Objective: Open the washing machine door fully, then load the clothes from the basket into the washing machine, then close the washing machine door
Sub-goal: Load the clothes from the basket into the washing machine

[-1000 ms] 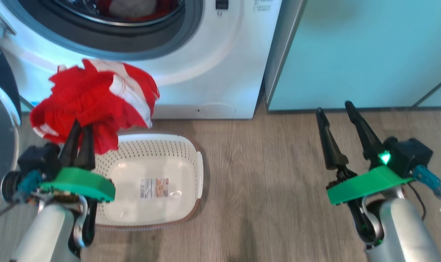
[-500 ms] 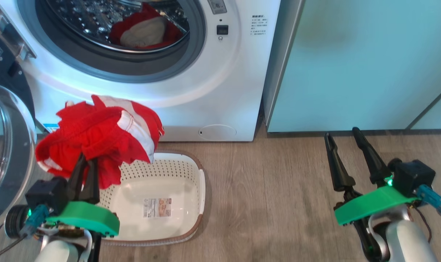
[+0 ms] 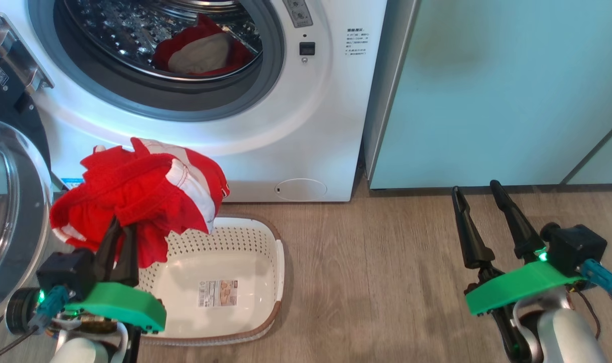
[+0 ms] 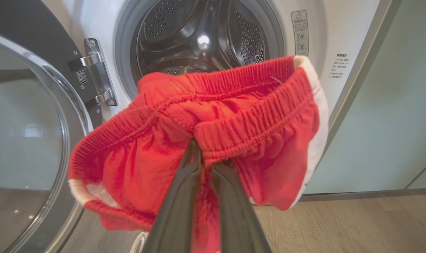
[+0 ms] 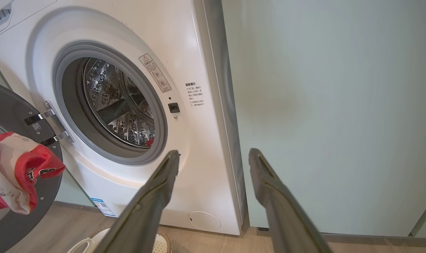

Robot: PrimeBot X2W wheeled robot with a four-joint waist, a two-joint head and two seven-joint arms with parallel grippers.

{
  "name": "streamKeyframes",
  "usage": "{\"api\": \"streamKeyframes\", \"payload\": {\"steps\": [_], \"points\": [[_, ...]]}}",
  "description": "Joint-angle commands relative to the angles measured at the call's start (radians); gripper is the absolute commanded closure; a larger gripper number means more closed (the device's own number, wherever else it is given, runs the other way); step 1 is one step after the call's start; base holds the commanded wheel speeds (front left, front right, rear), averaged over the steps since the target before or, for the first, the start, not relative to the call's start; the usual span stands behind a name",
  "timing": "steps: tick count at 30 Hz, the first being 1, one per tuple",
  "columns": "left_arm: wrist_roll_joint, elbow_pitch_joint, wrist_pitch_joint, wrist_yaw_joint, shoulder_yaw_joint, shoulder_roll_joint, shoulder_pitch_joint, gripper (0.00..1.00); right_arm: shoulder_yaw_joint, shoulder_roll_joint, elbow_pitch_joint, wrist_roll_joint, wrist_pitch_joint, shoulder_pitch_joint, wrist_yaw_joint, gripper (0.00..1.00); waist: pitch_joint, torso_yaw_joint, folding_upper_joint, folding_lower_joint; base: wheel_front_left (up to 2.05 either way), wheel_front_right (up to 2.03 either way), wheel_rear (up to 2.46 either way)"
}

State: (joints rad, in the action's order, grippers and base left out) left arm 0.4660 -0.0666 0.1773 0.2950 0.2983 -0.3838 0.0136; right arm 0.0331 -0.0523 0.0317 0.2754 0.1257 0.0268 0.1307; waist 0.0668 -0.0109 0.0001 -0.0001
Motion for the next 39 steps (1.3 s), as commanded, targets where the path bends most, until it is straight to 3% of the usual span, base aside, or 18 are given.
{"api": "streamKeyframes", "payload": {"steps": [1, 26, 39], "points": [[0.001, -0.025, 0.008, 0.005, -0.039, -0.029, 0.034, 1.00, 0.020, 0.002, -0.034, 0.006, 0.002, 0.015, 0.000, 0.00, -0.001, 0.000, -0.0001, 0.0001, 0.00, 0.00, 0.00], [0.003, 0.005, 0.012, 0.003, -0.022, -0.032, 0.066, 1.00, 0.028, 0.002, -0.035, -0.005, -0.001, 0.026, 0.000, 0.00, 0.010, -0.017, -0.0001, 0.0001, 0.00, 0.00, 0.00], [0.004, 0.076, 0.043, -0.050, -0.022, -0.014, 0.264, 1.00, -0.017, 0.002, -0.130, -0.067, -0.043, 0.092, 0.000, 0.00, 0.212, -0.027, -0.0001, 0.0001, 0.00, 0.00, 0.00]]}}
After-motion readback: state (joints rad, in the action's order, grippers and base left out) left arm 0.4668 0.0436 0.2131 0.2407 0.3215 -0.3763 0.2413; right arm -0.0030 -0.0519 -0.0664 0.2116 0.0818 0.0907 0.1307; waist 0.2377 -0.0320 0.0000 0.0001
